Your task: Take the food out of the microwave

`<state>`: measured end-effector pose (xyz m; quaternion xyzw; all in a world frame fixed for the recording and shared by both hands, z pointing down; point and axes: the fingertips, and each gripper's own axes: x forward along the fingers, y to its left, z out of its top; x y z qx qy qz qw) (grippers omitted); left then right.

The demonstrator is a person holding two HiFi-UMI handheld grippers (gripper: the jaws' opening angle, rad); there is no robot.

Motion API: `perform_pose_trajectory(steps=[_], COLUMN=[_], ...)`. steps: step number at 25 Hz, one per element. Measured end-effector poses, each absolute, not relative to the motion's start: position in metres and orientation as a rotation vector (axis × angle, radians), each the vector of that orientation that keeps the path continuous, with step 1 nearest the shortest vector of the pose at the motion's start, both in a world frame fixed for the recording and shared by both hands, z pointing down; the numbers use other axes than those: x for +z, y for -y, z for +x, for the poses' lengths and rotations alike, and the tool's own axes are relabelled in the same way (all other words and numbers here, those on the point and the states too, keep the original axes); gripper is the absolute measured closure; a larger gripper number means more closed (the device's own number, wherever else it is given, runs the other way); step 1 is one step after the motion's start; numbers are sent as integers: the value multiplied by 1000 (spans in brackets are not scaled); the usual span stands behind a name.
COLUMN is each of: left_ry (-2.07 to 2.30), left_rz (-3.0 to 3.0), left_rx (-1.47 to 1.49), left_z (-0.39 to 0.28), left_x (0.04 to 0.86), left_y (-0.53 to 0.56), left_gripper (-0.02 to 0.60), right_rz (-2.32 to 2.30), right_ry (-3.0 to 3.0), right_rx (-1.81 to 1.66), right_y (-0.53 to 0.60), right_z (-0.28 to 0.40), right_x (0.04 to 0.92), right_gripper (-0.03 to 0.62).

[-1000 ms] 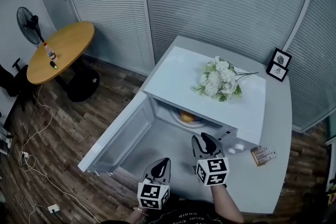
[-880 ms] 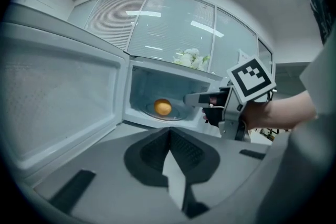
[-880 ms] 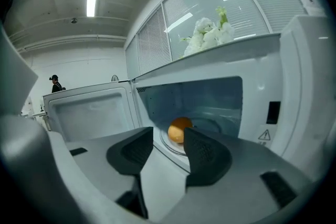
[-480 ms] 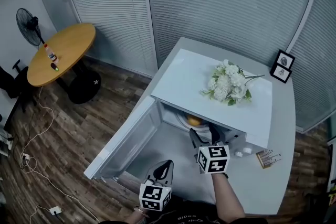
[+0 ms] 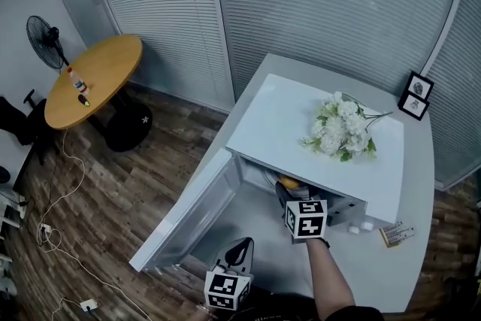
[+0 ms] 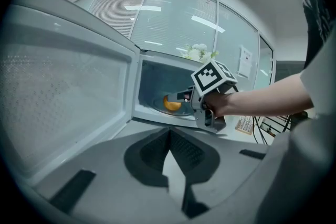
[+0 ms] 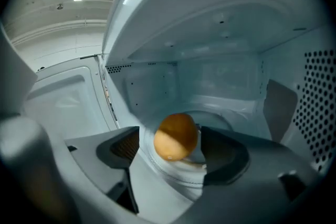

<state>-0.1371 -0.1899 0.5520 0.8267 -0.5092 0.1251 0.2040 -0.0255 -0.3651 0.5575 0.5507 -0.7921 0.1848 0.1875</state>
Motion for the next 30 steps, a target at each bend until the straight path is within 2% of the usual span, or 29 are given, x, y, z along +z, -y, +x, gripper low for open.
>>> perform_pose_trajectory(steps=[30], left_ry=[1354], left_rz=[2316], left_rx=[365], left_z=[-133], left_x=[561], left_y=[199], left_gripper=[574], right_rz=[1484], right_ry=[2085], right_rx=[542], right_y=[395], right_z=[-29], right_x=[589], right_gripper=[243])
